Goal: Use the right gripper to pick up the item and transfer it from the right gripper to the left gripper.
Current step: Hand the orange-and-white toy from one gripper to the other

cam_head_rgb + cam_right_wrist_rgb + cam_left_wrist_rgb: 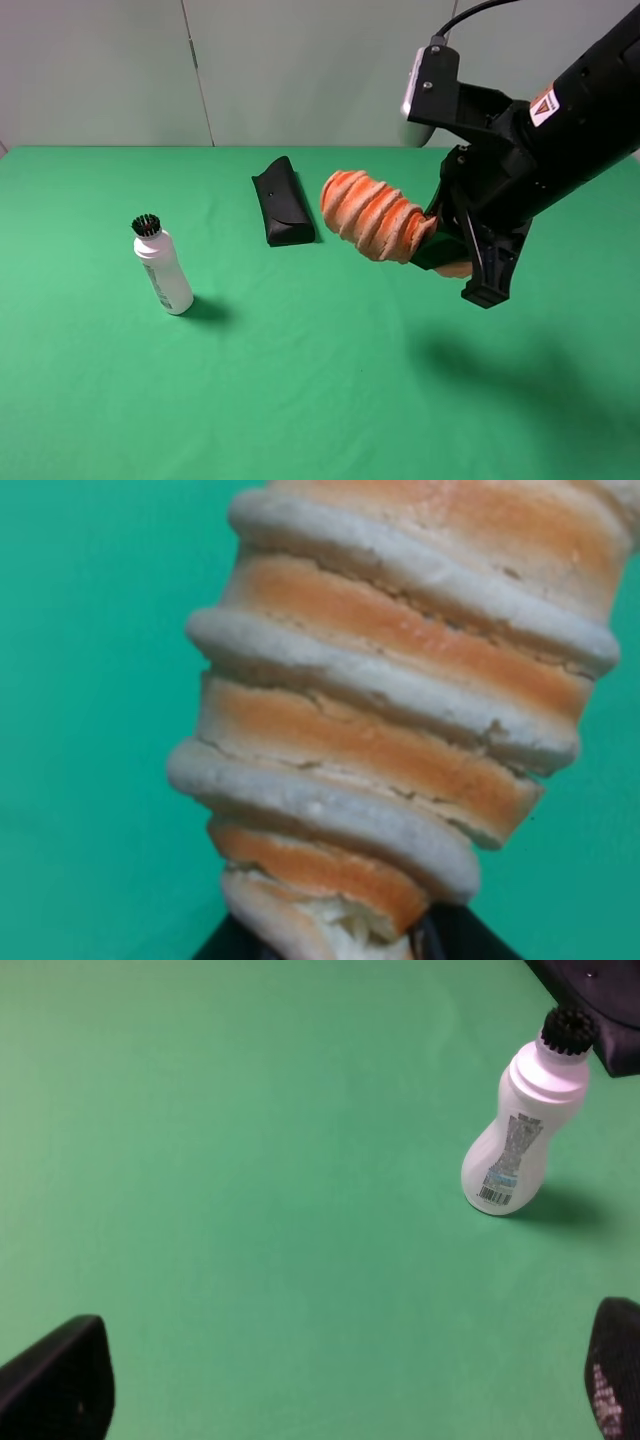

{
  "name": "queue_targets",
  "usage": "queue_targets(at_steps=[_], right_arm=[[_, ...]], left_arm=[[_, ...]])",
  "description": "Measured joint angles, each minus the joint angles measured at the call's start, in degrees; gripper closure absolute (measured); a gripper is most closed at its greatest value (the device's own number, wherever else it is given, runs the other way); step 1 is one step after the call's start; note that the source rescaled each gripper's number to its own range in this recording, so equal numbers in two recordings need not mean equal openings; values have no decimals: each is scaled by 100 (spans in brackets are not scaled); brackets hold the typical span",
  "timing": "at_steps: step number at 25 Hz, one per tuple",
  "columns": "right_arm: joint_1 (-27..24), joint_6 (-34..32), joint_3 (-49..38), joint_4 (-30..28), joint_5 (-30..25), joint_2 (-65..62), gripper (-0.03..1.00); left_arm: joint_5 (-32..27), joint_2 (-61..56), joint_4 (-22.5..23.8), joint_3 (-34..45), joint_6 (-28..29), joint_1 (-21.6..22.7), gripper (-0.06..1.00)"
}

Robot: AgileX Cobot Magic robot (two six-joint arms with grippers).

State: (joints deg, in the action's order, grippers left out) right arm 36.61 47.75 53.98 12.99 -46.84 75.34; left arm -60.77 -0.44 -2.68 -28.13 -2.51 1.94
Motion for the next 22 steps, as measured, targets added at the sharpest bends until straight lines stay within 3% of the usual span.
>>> queue_targets(at_steps=[22], right_arm=[[0, 59, 0, 18, 5, 0, 95]], left_arm=[[0, 0, 0, 0, 0, 0, -6]])
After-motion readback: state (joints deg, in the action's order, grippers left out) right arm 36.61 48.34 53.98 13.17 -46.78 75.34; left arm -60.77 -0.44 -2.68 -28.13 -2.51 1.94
